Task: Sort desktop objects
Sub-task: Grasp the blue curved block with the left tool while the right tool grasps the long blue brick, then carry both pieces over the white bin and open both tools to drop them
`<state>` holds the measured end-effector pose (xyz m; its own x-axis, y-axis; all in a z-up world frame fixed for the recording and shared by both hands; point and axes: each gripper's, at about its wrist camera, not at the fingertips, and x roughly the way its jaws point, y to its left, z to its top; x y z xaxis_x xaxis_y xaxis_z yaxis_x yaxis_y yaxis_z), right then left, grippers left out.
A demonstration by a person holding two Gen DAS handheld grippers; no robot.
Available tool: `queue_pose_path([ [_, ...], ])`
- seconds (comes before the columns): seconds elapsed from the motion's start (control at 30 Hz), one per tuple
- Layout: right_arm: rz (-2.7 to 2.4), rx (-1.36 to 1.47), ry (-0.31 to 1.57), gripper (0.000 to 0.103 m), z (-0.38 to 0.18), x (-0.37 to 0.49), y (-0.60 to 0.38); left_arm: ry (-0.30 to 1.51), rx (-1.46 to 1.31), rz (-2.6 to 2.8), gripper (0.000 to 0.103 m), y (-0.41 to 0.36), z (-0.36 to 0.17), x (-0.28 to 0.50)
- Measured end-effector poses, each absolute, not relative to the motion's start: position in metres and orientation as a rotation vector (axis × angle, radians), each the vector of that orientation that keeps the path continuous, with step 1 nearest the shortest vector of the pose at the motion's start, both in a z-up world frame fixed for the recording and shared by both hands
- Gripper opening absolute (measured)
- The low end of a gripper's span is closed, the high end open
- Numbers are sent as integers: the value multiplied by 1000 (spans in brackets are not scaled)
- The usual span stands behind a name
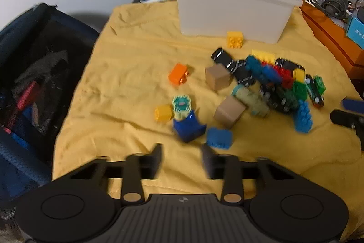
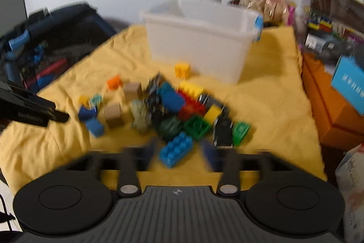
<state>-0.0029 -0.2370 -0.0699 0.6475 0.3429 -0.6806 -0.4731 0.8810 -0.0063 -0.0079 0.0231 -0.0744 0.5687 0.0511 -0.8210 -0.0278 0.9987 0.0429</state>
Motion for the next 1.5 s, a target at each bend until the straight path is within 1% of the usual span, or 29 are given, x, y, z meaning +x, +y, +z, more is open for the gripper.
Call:
queue_pose_path([
  [0.03,448,-181,752,18,-74,-2,-235,963,23,35,28,28,-80,-7],
  [0.1,412,-170,778,21,-80,0,-231,968,29,18,30,32,-89,-1],
  [0.13,393,-169,788,37,-82,2,-228,976,27,9,40,32,-92,2],
  [0.17,369,-160,799,55,-85,3,-227,990,29,0,43,31,-97,7],
  [0.2,351,-145,807,58,-88,4,-227,986,34,-7,43,31,-99,11],
  [0.23,329,-131,816,56,-91,6,-225,975,42,-18,43,30,-101,15],
  [0.43,232,-116,832,56,-105,19,-205,925,112,-101,43,23,-111,35],
  [0.73,145,-64,894,56,-122,25,-190,894,150,-166,53,23,-121,45],
  [0.8,137,-59,885,50,-123,24,-189,882,142,-187,52,26,-122,45],
  [0.83,142,-53,883,39,-123,24,-189,878,143,-200,50,27,-123,45],
  [0.87,145,-47,879,36,-123,25,-188,877,145,-214,46,27,-123,45],
  [0.93,140,-40,883,39,-123,27,-188,876,144,-232,45,27,-122,45],
  [0.97,136,-42,882,43,-123,27,-188,880,137,-238,45,28,-122,44],
  [1.0,139,-42,881,43,-123,27,-187,882,133,-241,45,28,-121,44],
  [1.03,146,-40,878,34,-123,27,-187,883,131,-243,45,28,-121,43],
  [1.07,153,-38,872,28,-123,27,-188,886,126,-246,45,29,-120,43],
  [1.1,156,-31,865,27,-121,26,-189,887,117,-251,44,29,-119,42],
  [1.3,185,-12,809,27,-100,16,-200,854,55,-261,44,35,-94,37],
  [1.5,209,-14,700,27,-59,21,-207,783,-27,-222,45,47,-46,57],
])
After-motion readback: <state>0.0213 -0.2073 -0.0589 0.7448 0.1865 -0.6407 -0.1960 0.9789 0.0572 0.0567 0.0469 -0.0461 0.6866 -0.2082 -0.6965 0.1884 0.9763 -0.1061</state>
